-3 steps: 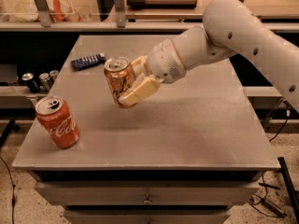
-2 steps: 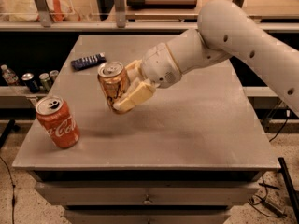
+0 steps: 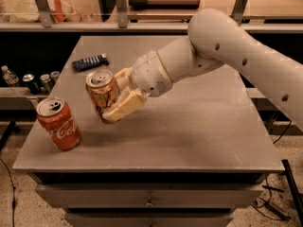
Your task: Move orange can near coke can
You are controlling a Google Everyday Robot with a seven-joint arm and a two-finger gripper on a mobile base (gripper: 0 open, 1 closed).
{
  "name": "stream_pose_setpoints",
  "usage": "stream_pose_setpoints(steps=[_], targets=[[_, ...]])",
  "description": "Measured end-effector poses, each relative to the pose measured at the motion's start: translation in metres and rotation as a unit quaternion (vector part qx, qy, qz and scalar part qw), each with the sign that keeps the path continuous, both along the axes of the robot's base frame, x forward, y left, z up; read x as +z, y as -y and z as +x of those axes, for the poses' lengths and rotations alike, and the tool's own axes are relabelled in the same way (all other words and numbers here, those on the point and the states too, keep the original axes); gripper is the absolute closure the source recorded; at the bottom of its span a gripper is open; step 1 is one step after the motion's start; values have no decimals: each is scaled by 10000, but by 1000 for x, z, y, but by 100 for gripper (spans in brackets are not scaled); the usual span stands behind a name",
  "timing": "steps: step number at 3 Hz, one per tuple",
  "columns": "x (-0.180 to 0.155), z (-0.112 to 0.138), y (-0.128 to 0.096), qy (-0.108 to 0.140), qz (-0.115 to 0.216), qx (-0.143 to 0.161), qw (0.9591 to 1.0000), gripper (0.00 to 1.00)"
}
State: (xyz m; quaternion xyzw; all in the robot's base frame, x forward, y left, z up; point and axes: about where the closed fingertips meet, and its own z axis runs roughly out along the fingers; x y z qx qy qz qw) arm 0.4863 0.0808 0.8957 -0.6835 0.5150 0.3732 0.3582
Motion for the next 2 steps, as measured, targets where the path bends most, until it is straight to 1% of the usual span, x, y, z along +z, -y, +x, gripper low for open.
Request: stream_pose_setpoints(steps=[1, 2], targets=[[-3, -3, -15, 137, 27, 91, 9999, 100], [-10, -4, -27, 195, 57, 160, 9997, 100]])
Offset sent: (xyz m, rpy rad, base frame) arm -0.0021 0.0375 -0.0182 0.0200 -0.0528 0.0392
